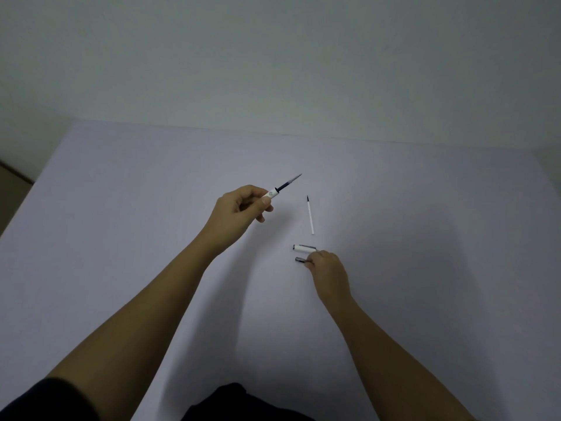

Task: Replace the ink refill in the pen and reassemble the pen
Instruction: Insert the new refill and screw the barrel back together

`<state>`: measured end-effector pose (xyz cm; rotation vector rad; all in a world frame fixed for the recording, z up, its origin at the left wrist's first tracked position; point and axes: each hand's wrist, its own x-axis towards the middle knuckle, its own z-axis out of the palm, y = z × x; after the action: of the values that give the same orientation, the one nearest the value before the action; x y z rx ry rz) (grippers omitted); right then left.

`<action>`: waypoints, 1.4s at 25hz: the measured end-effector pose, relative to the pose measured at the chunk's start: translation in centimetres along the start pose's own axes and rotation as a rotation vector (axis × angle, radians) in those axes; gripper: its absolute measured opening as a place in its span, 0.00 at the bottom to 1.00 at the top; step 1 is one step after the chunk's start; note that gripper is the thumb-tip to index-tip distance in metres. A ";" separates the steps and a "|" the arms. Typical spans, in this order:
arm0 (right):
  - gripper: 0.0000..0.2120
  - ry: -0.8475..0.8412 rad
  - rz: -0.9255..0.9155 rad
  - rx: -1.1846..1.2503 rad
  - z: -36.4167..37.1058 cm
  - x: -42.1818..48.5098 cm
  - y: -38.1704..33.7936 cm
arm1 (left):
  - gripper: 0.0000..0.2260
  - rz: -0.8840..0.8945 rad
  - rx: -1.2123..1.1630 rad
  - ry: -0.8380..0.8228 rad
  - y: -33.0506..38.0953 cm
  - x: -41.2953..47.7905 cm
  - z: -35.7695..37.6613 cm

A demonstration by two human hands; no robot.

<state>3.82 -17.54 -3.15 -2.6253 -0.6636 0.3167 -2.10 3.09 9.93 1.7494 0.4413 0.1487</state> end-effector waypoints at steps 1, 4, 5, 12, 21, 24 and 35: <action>0.08 0.013 0.001 0.034 -0.2 0.0 -0.1 | 0.05 -0.008 0.019 -0.010 -0.1 0.0 -0.1; 0.06 0.098 -0.046 0.181 -2.0 0.3 -0.8 | 0.07 -0.032 0.115 -0.071 -0.8 -0.3 -0.4; 0.05 0.147 -0.082 0.231 -2.8 0.6 -0.9 | 0.07 -0.035 0.156 -0.097 -1.1 -0.5 -0.5; 0.07 0.344 -0.281 0.318 -7.7 2.2 -2.1 | 0.05 -0.021 0.336 -0.176 -2.5 -1.1 -0.6; 0.09 0.376 -0.362 0.281 -8.5 2.3 -3.1 | 0.04 0.013 0.374 -0.186 -1.7 -1.1 -0.5; 0.12 0.360 -0.432 0.222 -8.8 2.2 -3.6 | 0.04 0.028 0.417 -0.204 -1.5 -0.9 -0.6; 0.09 0.310 -0.485 0.248 -9.8 2.2 -4.4 | 0.05 0.045 0.411 -0.198 -0.7 -1.0 -0.4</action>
<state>7.03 -16.21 7.28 -2.1299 -1.0395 -0.1423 -3.36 3.23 9.50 2.1543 0.3002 -0.0910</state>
